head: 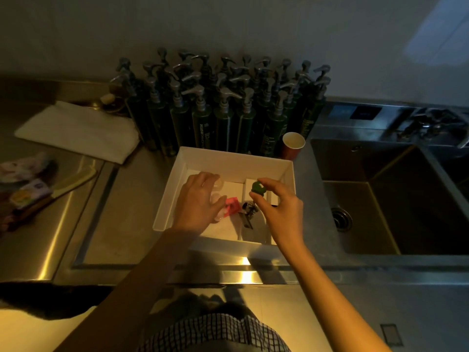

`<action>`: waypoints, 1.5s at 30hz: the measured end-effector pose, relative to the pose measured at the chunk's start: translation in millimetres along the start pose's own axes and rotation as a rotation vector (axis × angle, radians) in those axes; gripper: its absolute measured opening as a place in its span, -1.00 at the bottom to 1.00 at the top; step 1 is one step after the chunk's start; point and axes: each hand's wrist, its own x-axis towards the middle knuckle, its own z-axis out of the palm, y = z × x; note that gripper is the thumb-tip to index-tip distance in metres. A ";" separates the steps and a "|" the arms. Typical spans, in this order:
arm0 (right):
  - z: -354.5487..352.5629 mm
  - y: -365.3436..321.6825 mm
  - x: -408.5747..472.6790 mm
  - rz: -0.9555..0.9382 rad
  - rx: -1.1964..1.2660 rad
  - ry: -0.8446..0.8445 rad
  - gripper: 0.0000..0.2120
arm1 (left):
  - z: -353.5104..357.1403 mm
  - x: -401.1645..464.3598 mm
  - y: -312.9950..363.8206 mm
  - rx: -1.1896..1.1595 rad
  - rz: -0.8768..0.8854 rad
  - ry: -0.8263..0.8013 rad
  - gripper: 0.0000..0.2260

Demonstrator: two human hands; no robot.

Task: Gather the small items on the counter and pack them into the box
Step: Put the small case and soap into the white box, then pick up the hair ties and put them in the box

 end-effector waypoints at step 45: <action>194.5 -118.7 -72.8 -0.825 -0.419 -0.417 -0.60 | -109.7 -129.4 -149.3 0.508 -0.176 0.491 -0.65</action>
